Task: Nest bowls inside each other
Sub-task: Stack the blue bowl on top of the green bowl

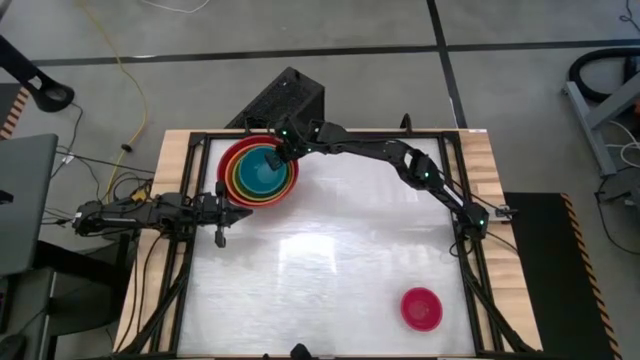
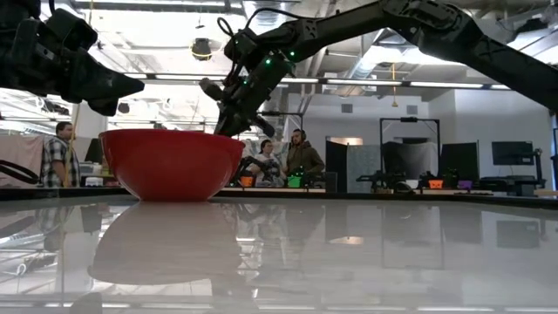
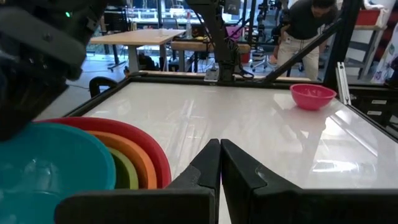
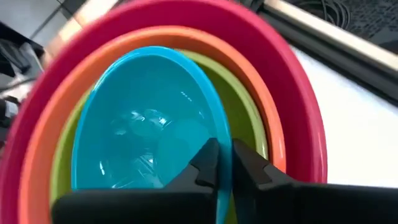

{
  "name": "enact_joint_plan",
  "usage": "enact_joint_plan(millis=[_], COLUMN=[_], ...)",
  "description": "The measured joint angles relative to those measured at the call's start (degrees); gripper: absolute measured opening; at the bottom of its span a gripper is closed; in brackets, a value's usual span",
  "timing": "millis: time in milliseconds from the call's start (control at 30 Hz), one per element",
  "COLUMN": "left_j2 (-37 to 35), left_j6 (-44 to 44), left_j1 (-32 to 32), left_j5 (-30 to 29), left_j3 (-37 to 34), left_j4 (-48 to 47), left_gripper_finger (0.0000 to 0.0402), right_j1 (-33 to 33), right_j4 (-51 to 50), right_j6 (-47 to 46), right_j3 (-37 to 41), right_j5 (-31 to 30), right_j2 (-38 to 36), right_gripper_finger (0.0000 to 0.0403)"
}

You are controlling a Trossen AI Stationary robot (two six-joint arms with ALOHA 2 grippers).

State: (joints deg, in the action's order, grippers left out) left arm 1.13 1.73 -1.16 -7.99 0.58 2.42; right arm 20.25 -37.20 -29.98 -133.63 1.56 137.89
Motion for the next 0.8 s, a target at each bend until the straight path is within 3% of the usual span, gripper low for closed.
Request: enact_joint_plan(millis=[267, 800], left_j2=[0.0, 0.0], left_j6=[0.0, 0.0], left_j1=[0.0, 0.0], left_j5=[0.0, 0.0], left_j3=[0.0, 0.0], left_j4=[0.0, 0.0], left_gripper_finger=[0.0000, 0.0000], right_j1=[0.0, 0.5], right_j4=[0.1, -5.0], right_j6=[-0.1, 1.4], right_j3=[0.0, -1.4], right_j5=[0.1, -0.9], right_j2=[-0.1, -1.6], right_gripper_finger=[0.0093, 0.0097])
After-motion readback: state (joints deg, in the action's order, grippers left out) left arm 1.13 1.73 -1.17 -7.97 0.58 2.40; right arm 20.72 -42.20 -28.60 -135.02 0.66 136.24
